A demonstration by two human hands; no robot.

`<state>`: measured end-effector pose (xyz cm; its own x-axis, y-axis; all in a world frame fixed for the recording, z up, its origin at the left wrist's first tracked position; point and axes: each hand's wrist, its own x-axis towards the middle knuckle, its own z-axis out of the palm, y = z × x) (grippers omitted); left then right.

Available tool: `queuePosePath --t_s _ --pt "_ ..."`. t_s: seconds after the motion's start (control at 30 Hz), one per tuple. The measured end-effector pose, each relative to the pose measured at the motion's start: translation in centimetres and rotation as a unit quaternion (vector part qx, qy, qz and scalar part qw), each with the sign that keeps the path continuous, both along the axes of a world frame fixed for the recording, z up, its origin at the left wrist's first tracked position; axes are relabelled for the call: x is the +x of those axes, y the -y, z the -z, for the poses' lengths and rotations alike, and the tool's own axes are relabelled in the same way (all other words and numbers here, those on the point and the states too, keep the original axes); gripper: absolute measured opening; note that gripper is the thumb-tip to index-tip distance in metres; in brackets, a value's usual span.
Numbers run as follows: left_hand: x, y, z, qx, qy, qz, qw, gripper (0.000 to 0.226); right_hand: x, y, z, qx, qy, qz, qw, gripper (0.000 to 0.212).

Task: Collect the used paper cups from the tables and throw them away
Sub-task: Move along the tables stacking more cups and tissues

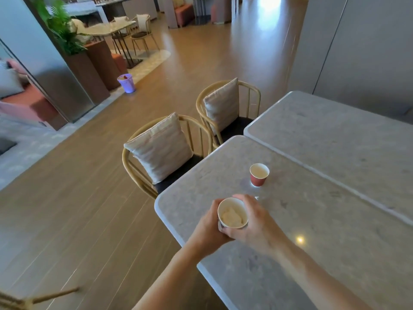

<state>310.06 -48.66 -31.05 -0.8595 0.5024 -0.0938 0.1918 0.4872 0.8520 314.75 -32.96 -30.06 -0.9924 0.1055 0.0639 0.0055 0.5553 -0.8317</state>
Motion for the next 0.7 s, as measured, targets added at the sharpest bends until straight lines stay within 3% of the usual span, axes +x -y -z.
queuePosePath --t_s 0.27,0.5,0.7 --pt "-4.5 -3.1 1.2 0.002 -0.014 0.087 0.996 0.066 -2.5 -2.9 -0.4 0.0 0.009 0.093 0.996 0.065" --pt "-10.9 -4.5 2.7 0.006 -0.022 0.156 0.988 0.066 -6.7 -3.6 -0.4 0.028 0.044 0.17 0.984 0.08" --pt "-17.2 -7.3 5.5 0.021 0.035 0.165 0.985 0.041 -8.6 -3.3 -0.3 0.029 0.04 0.28 0.959 0.066"
